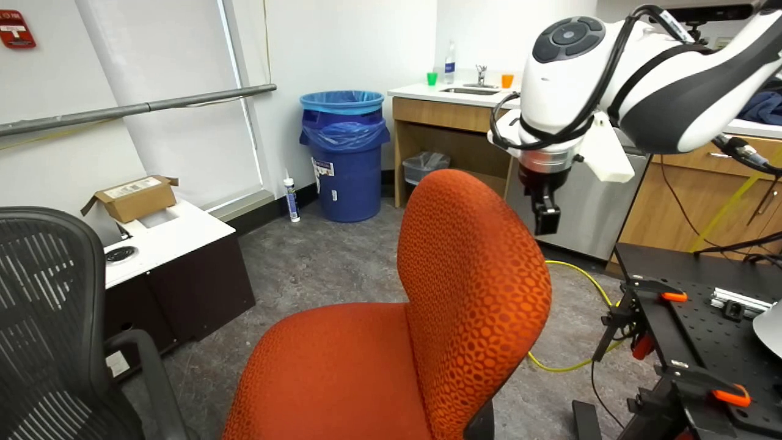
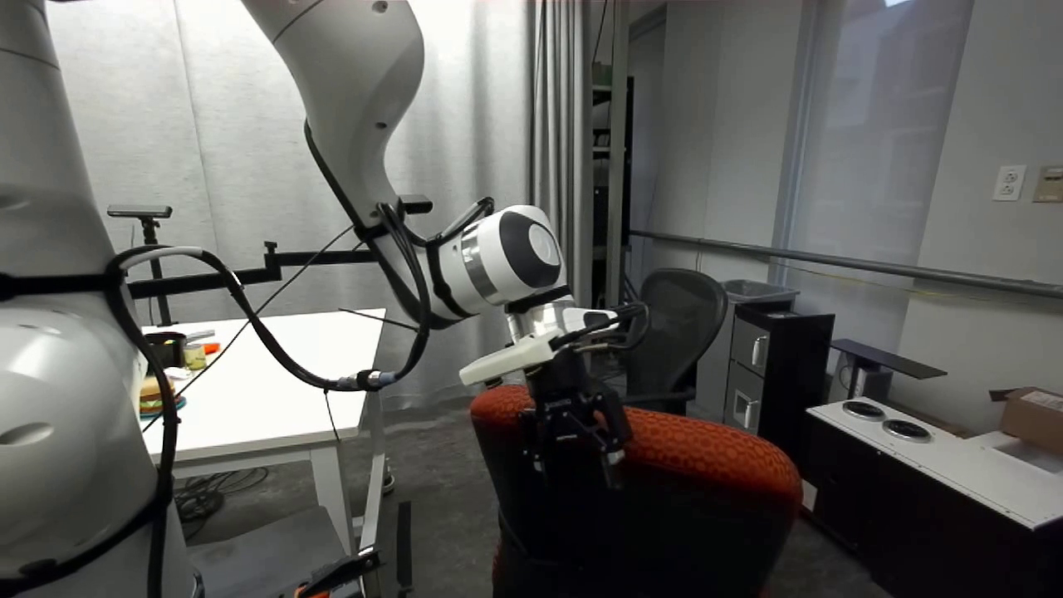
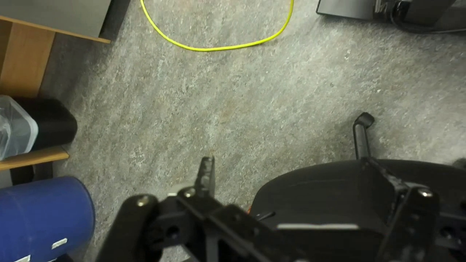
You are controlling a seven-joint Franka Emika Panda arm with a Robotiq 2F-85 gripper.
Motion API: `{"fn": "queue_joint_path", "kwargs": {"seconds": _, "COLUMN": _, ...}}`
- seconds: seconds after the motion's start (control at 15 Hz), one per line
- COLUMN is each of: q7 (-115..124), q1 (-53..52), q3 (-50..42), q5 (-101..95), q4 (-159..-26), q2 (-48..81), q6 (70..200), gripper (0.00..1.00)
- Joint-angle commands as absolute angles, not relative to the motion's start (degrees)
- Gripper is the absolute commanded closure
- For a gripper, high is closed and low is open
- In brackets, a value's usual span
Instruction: Move the orange chair backwards
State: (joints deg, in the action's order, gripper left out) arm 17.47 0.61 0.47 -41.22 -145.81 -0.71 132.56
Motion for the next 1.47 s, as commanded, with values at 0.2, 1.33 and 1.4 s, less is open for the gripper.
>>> {"fn": "queue_joint_path", "kwargs": {"seconds": 0.2, "q7": 18.2, "q1": -2.5, "q3": 3.7, "q5": -37.0, "q4": -151.6, "q2": -3.9, "q6": 131.8, "gripper": 0.0}}
{"fn": "queue_joint_path", "kwargs": {"seconds": 1.33, "q7": 13.2, "q1": -4.1, "q3": 5.2, "q5": -23.4, "q4": -148.6, "q2": -1.3, "q6": 137.1, "gripper": 0.0}}
{"fn": "queue_joint_path", "kwargs": {"seconds": 1.4, "q7": 12.8, "q1": -4.2, "q3": 5.2, "q5": -22.8, "q4": -148.2, "q2": -1.1, "q6": 137.5, "gripper": 0.0}}
